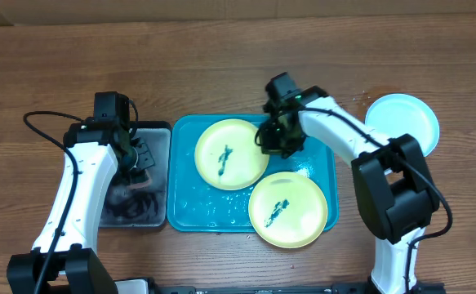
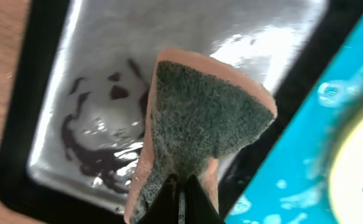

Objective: Clean dirty plates on tray and stack at the side
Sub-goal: 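Bring the sponge with the left gripper onto the upper yellow plate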

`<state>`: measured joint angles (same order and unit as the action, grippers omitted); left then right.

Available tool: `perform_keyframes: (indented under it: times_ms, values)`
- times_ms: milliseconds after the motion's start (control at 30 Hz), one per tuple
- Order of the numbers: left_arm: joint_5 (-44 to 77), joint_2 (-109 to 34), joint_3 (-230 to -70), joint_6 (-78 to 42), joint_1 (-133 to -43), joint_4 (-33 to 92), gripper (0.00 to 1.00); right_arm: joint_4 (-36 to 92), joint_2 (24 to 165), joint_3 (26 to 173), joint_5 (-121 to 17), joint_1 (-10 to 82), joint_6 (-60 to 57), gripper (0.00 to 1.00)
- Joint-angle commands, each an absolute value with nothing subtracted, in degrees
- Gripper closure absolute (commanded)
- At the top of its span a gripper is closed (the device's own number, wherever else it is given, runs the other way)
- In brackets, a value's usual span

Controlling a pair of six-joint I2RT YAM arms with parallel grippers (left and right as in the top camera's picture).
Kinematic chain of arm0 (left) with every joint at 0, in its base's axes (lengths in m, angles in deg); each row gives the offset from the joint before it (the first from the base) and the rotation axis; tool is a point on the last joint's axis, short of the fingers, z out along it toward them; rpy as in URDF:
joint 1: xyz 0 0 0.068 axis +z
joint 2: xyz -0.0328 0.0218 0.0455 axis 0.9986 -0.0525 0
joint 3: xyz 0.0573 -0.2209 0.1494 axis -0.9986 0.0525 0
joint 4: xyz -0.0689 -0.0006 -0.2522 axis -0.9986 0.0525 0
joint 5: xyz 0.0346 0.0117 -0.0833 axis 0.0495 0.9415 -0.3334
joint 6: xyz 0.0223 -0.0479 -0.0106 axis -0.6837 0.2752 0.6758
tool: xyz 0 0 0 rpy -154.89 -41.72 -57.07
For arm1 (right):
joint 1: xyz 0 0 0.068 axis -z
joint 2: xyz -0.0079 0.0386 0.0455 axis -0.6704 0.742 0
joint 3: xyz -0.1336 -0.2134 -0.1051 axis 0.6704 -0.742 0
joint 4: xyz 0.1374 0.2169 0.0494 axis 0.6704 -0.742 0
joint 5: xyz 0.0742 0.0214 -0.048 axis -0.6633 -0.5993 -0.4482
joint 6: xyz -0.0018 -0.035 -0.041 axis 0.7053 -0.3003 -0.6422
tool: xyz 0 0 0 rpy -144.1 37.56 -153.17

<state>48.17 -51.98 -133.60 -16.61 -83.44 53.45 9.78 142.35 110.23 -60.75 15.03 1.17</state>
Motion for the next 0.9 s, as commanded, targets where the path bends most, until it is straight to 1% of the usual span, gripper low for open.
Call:
perform_keyframes:
  times_ms: [0,233,467,600,733,800,867]
  values:
    - [41.75,-51.39,-134.48,-19.97,-85.58,51.9,0.96,11.31,142.41,111.87,-63.06,13.37,4.43,0.96]
    - [33.42,-51.92,-134.48,-20.32,-92.38,47.15,0.96,12.84,142.41,111.82,-63.28,11.77,5.87,0.96]
    - [34.53,-56.11,-134.48,-19.16,-100.77,43.26,0.96,12.64,142.43,111.74,-63.24,11.73,5.41,0.96]
    - [35.65,-61.42,-134.5,-16.95,-102.13,41.8,0.96,12.46,142.43,111.74,-63.26,11.73,5.41,0.96]
    - [40.44,-67.63,-134.5,-15.1,-102.15,41.47,0.96,11.94,142.43,111.74,-63.3,11.73,5.39,0.96]
    - [40.48,-69.45,-134.5,-14.92,-102.15,40.57,0.96,11.63,142.43,111.74,-63.3,11.71,5.39,0.96]
    - [38.1,-70.87,-134.5,-14.94,-102.22,39.22,0.96,11.33,142.43,111.74,-63.3,11.62,5.39,0.96]
